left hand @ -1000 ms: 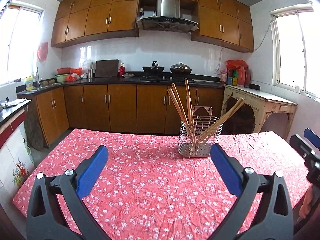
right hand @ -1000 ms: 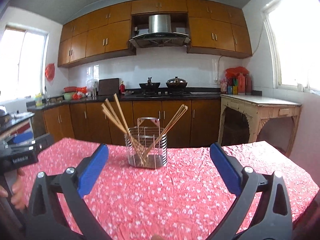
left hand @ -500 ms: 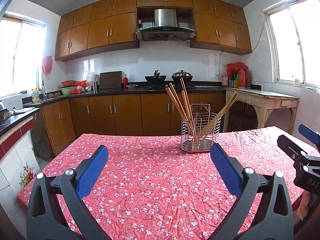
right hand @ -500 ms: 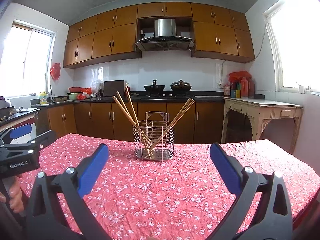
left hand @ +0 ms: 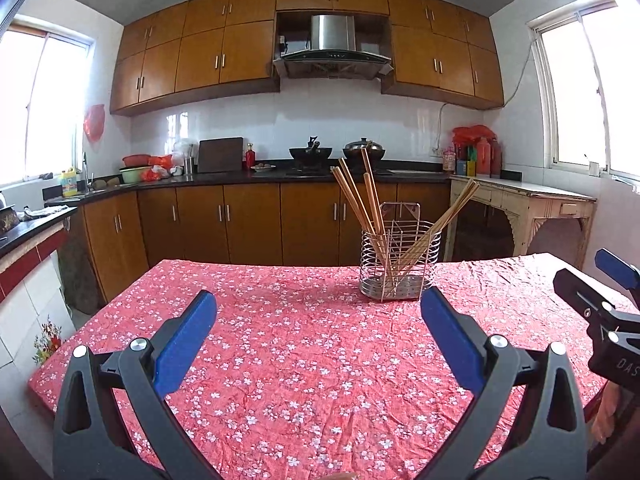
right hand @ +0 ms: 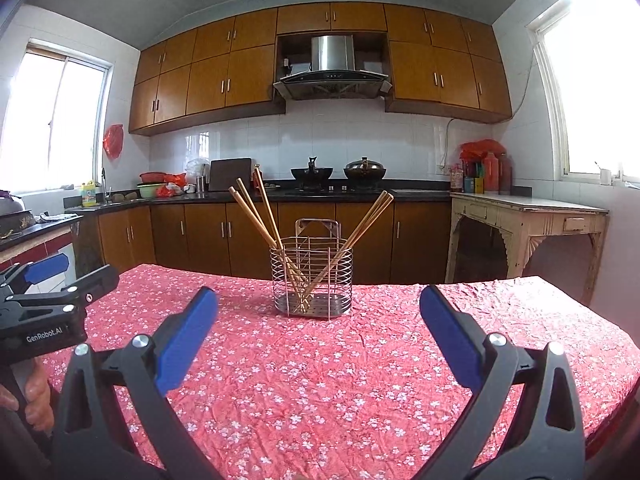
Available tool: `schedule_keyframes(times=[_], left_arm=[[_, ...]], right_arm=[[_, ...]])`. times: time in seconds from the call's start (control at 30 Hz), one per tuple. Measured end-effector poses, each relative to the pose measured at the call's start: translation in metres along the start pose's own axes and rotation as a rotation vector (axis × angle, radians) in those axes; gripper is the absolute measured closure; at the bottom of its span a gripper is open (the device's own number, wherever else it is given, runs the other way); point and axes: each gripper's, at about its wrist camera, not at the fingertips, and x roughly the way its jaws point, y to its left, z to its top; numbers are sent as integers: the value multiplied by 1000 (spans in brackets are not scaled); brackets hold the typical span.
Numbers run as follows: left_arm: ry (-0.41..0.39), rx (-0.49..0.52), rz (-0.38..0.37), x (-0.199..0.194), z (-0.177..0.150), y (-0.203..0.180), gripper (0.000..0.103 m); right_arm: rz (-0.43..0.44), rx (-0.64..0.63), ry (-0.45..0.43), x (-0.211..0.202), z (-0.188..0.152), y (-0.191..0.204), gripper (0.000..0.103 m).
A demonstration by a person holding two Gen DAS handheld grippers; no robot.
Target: Organize utensils
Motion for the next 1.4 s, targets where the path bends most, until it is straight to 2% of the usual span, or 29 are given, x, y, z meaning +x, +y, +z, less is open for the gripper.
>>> schedule_keyframes(times=[1.4], left_arm=[[6, -1, 3, 1, 0, -1, 2]], right_arm=[[-8, 24, 8, 2, -1, -4, 4]])
